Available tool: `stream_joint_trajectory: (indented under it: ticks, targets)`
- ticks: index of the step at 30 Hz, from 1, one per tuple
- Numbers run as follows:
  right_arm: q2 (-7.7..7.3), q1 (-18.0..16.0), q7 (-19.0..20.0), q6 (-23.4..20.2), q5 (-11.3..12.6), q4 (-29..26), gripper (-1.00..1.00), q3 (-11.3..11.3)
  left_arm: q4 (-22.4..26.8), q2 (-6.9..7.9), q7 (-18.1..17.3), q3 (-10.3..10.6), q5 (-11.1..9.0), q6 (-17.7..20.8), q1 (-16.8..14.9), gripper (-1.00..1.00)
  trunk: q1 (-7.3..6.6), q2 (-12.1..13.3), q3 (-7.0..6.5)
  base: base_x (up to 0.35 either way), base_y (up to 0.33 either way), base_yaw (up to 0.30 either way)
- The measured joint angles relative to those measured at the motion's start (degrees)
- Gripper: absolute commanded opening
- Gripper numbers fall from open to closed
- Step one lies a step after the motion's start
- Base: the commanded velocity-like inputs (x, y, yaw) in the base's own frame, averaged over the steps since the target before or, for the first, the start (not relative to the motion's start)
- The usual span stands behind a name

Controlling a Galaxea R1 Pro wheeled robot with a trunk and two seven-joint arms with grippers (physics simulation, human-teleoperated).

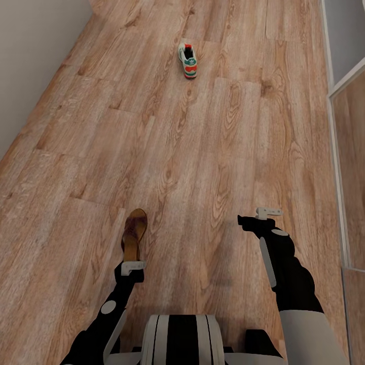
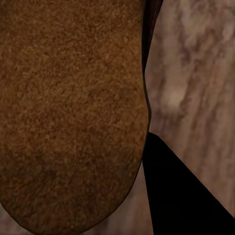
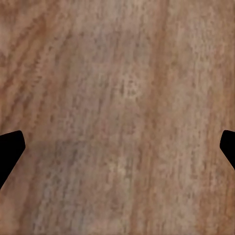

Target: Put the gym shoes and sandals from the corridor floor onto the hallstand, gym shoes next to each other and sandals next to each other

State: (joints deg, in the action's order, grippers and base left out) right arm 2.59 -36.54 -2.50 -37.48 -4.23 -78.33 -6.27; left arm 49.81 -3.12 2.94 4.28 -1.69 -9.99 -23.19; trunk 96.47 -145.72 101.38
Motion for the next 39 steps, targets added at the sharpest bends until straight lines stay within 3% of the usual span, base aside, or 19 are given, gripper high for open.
stream_joint_trajectory:
  ticks: [26, 33, 36, 38, 39]
  targets:
    - [0.0, 0.0, 0.0, 0.0, 0.0, 0.0, 1.0, 0.0, 1.2, 0.02, 0.2, -0.1, -0.1, 0.0, 0.0, -1.0, 0.01, 0.0, 0.0, 0.0, 0.0, 0.0]
    - [0.02, 0.0, -0.1, 0.0, 0.0, 0.0, 1.0, 0.1, 5.6, 0.02, 0.3, -0.1, -0.1, 0.5, 0.0, -1.0, -0.18, 0.1, -1.55, 0.0, 0.0, 0.0]
    - [0.04, 0.0, -0.1, 0.1, 0.0, 0.0, 1.0, 0.3, 10.1, -0.04, 0.3, 0.0, -0.1, 4.5, 0.0, -1.0, -0.26, 0.1, -2.21, 0.0, 0.0, 0.0]
    - [0.04, 0.0, -0.1, 0.3, 0.0, 0.0, 1.0, 0.4, 14.5, -0.06, 0.3, -0.1, -0.1, 10.8, 0.0, -1.0, -0.31, 0.2, -2.66, 0.0, 0.0, 0.0]
    - [0.03, 0.0, -0.1, 0.3, 0.0, 0.0, 1.0, 0.4, 15.5, -0.06, 0.4, -0.1, -0.1, 12.0, 0.0, -1.0, -0.33, 0.2, -2.88, 0.0, 0.0, 0.0]
